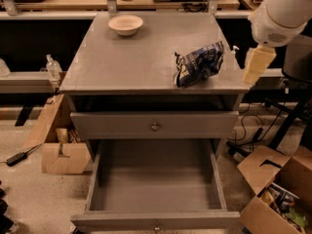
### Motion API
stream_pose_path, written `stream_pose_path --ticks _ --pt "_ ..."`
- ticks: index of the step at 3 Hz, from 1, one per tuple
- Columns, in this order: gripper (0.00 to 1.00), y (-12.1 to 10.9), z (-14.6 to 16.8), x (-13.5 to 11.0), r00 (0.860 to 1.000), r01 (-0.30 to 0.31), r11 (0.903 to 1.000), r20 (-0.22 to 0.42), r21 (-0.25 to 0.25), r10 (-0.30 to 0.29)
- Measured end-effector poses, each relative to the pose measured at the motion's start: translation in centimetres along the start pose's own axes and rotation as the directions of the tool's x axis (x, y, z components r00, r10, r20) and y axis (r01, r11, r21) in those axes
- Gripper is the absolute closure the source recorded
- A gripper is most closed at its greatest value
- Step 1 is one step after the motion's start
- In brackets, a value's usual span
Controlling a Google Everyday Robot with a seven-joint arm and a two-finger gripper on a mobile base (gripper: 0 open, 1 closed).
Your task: Place blue chip bag into middle drawer
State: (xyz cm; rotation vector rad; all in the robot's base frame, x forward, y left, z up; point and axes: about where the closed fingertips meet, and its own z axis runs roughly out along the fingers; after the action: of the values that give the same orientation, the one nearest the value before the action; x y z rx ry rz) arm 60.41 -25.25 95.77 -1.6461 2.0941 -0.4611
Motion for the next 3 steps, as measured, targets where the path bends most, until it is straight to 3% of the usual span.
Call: stream_pose_path --ticks 1,2,3 --pt "0.0 -3.8 1.4 -0.4 0.999 0.002 0.998 0.038 0.063 -0.005" --pt "0.0 -4.1 1.5 -0.9 0.999 0.006 0.9981 0.043 0.062 -0.009" --pt "0.0 -3.4 3.3 -3.4 0.998 0.053 0.9986 0.047 -0.001 -0.053"
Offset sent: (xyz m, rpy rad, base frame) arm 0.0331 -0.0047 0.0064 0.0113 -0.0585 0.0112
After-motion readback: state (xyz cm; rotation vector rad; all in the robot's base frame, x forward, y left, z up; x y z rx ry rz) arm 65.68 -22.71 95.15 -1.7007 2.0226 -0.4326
